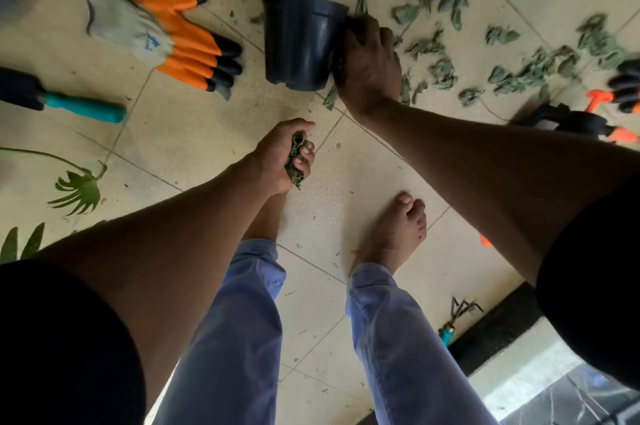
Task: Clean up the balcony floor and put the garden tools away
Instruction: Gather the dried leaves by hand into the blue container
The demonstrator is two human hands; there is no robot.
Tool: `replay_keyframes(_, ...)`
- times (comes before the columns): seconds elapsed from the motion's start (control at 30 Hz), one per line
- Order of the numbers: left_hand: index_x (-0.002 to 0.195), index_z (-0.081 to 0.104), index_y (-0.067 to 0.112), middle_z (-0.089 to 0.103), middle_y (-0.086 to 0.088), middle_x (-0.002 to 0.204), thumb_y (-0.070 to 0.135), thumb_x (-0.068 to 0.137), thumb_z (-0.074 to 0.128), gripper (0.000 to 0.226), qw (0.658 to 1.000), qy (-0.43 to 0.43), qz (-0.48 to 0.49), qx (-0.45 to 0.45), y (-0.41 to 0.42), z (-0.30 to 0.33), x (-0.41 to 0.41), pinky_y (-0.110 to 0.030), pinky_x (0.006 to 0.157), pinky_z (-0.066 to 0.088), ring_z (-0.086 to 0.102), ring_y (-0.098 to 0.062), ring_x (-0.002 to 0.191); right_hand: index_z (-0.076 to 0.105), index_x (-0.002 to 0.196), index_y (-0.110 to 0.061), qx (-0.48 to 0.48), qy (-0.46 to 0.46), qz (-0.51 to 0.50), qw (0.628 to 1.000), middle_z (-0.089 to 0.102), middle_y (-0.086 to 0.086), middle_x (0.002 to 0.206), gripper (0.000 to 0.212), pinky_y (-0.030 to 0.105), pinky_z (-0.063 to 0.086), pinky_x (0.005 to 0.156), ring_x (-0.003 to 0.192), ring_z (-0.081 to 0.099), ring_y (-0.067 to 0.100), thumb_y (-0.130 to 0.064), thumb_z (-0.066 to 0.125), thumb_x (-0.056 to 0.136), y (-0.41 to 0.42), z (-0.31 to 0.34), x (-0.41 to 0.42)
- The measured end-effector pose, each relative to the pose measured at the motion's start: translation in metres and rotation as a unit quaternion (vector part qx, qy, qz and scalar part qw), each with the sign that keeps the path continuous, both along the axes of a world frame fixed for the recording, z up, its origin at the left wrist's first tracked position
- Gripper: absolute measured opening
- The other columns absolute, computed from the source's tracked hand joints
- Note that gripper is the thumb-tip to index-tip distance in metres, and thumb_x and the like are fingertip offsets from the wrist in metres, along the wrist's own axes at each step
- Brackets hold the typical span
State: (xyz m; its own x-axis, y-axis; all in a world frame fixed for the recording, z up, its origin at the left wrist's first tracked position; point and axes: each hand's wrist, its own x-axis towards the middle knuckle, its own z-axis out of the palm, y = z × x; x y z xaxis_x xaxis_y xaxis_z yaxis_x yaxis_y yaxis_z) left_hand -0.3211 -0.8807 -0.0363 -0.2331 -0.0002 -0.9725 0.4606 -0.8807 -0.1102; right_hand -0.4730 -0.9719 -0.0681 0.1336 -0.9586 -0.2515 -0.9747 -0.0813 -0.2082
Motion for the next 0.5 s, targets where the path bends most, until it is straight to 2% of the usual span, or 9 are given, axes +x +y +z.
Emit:
replay_keyframes(0.1, 0.069, 0.045, 0.025, 0.05, 0.006, 0.061, 0.027, 0.093, 0.069, 0.034, 1.0, -0.001, 0.005, 0.001, 0.001, 0.001, 0.003, -0.014, 0.035, 0.029, 0.044, -0.002, 0.043, 0.058, 0.131, -0.019, 0.0, -0.004, 0.044, 0.999, 0.054, 0.01, 0.129, 0.035, 0.037, 0.054, 0.071, 0.114, 0.052, 0.032, -0.008, 0.055, 0.097, 0.011, 0.002, -0.002)
replay_keyframes(0.2, 0.069, 0.045, 0.025, 0.05, 0.006, 0.061, 0.027, 0.093, 0.068, 0.034, 1.0, 0.002, 0.003, -0.001, 0.002, 0.004, 0.003, -0.014, 0.034, 0.029, 0.044, -0.002, 0.042, 0.064, 0.121, -0.012, 0.022, -0.023, 0.079, 0.996, 0.057, 0.013, 0.122, 0.035, 0.04, 0.057, 0.072, 0.108, 0.058, 0.034, 0.004, 0.054, 0.092, 0.019, 0.005, -0.012)
replay_keyframes(0.27, 0.069, 0.045, 0.025, 0.05, 0.006, 0.061, 0.027, 0.094, 0.068, 0.034, 1.0, 0.008, 0.009, -0.001, 0.003, 0.006, 0.003, -0.013, 0.035, 0.029, 0.044, -0.002, 0.043, 0.068, 0.115, -0.009, 0.034, -0.026, 0.074, 0.996, 0.063, 0.014, 0.117, 0.03, 0.041, 0.06, 0.076, 0.103, 0.064, 0.034, 0.005, 0.057, 0.091, 0.021, 0.004, -0.02)
replay_keyframes(0.33, 0.07, 0.044, 0.025, 0.05, 0.006, 0.061, 0.027, 0.094, 0.067, 0.033, 1.0, 0.016, 0.016, 0.0, 0.003, 0.01, 0.002, -0.013, 0.035, 0.029, 0.044, -0.003, 0.043, 0.073, 0.109, -0.011, 0.066, -0.039, 0.021, 0.997, 0.07, 0.01, 0.112, 0.026, 0.031, 0.058, 0.08, 0.099, 0.069, 0.028, 0.001, 0.058, 0.092, 0.022, 0.007, -0.026)
replay_keyframes(0.4, 0.07, 0.045, 0.024, 0.05, 0.006, 0.061, 0.026, 0.094, 0.066, 0.033, 1.0, 0.017, 0.023, 0.001, 0.003, 0.015, 0.0, -0.013, 0.035, 0.03, 0.044, -0.003, 0.043, 0.078, 0.1, -0.017, 0.099, -0.082, -0.068, 0.989, 0.075, 0.003, 0.106, 0.026, 0.02, 0.051, 0.079, 0.089, 0.068, 0.016, -0.002, 0.06, 0.091, 0.024, 0.017, -0.029)
replay_keyframes(0.43, 0.07, 0.045, 0.024, 0.05, 0.006, 0.06, 0.026, 0.095, 0.066, 0.033, 0.999, 0.017, 0.028, 0.002, 0.002, 0.019, -0.001, -0.013, 0.035, 0.029, 0.044, -0.003, 0.043, 0.08, 0.096, -0.02, 0.11, -0.113, -0.109, 0.981, 0.076, -0.001, 0.103, 0.026, 0.019, 0.052, 0.079, 0.085, 0.065, 0.009, -0.002, 0.063, 0.089, 0.026, 0.025, -0.029)
replay_keyframes(0.5, 0.069, 0.045, 0.024, 0.05, 0.005, 0.06, 0.026, 0.095, 0.066, 0.033, 0.999, 0.013, 0.042, 0.002, 0.0, 0.03, -0.003, -0.013, 0.036, 0.029, 0.044, -0.004, 0.043, 0.081, 0.092, -0.021, 0.135, -0.186, -0.18, 0.956, 0.077, -0.006, 0.096, 0.022, 0.025, 0.057, 0.086, 0.083, 0.065, 0.004, -0.002, 0.071, 0.085, 0.03, 0.05, -0.028)
